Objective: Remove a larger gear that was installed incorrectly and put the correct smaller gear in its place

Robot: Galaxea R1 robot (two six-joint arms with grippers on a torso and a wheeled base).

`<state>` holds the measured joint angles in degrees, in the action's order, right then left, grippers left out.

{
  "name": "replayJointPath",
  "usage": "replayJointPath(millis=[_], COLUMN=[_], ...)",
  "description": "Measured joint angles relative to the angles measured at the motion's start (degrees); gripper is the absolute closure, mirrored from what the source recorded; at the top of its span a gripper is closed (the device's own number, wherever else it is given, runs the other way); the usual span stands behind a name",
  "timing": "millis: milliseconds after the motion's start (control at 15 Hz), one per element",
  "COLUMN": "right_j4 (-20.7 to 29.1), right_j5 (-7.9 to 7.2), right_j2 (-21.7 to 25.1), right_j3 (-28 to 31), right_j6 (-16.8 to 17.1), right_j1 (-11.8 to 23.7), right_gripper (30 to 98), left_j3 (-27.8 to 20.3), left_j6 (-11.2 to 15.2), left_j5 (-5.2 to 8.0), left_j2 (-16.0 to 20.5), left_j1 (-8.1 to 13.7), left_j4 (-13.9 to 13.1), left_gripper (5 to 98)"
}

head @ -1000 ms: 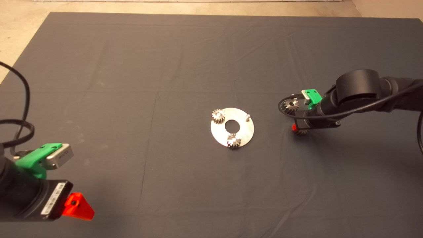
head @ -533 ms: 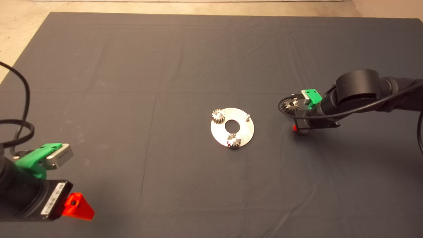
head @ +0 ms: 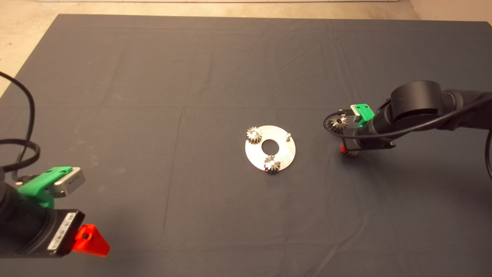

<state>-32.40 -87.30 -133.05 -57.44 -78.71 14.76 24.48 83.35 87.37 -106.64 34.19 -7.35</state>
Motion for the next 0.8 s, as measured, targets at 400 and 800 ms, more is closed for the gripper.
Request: replayJointPath(millis=[400, 800], right_j4=[-0.35, -1.30], right_j5=[0.00, 0.07], right_j2=[0.02, 0.00], right_j3=[0.00, -0.09], right_j6=[0.00, 0.00], right_j1=[0.00, -0.94], right_gripper=[82.7, 82.7], left_j3=[0.00, 0.00], left_j6=[0.01, 0.00], left_j5=[0.00, 0.00], left_j2=[0.00, 0.00], left_j1=[0.00, 0.00], left_j4=[0.00, 0.00], left_gripper=[5.4, 5.4])
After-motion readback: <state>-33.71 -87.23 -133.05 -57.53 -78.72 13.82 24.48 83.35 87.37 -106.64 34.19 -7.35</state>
